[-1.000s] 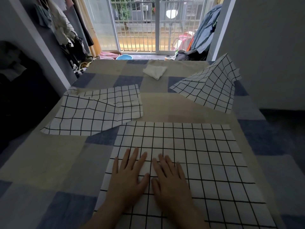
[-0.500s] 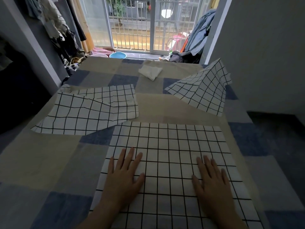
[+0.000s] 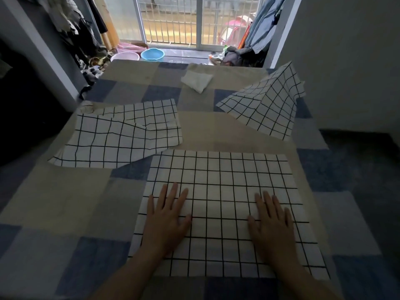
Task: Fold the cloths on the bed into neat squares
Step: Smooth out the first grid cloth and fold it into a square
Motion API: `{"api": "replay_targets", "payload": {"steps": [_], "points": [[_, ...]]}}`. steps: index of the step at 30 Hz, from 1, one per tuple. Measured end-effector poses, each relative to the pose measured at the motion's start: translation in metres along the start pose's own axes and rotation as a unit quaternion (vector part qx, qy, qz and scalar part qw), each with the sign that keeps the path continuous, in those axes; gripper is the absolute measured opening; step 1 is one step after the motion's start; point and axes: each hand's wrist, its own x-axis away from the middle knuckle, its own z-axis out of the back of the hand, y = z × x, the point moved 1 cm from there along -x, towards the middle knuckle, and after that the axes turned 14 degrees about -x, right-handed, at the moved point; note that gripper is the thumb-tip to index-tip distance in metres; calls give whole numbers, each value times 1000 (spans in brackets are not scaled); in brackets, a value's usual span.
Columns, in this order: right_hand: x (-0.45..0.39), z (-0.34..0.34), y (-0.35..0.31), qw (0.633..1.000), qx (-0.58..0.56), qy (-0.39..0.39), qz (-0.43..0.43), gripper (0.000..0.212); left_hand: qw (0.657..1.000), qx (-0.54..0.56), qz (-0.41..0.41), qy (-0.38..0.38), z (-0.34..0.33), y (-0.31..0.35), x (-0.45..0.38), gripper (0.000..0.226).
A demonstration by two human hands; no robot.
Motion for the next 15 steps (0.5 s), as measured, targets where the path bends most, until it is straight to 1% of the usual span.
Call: {"api": "replay_targets", "payload": {"steps": [4,7,9,11,13,15], "points": [[-2,3,-1,1000,-10,-14,-4,69,1000,-3,1,-4,5,2,0,71],[-5,6,-3,999,-8,-43,-13,72,999,3,-2,-39,11,2,-2,75],[-8,8,-5,997,1,-77,-31,75,998,11,-2,-64,13,0,-4,80],[-14,17,-13,995,13,-88,-35,78,996,0,-4,-87,20,1,-8,84],[-27,30,-20,995,38,-88,-23,77,996,-17,6,-82,34,3,-19,75],[-47,43,-26,991,49,-121,-16,68,998,-16,18,-63,49,2,-35,57]]}}
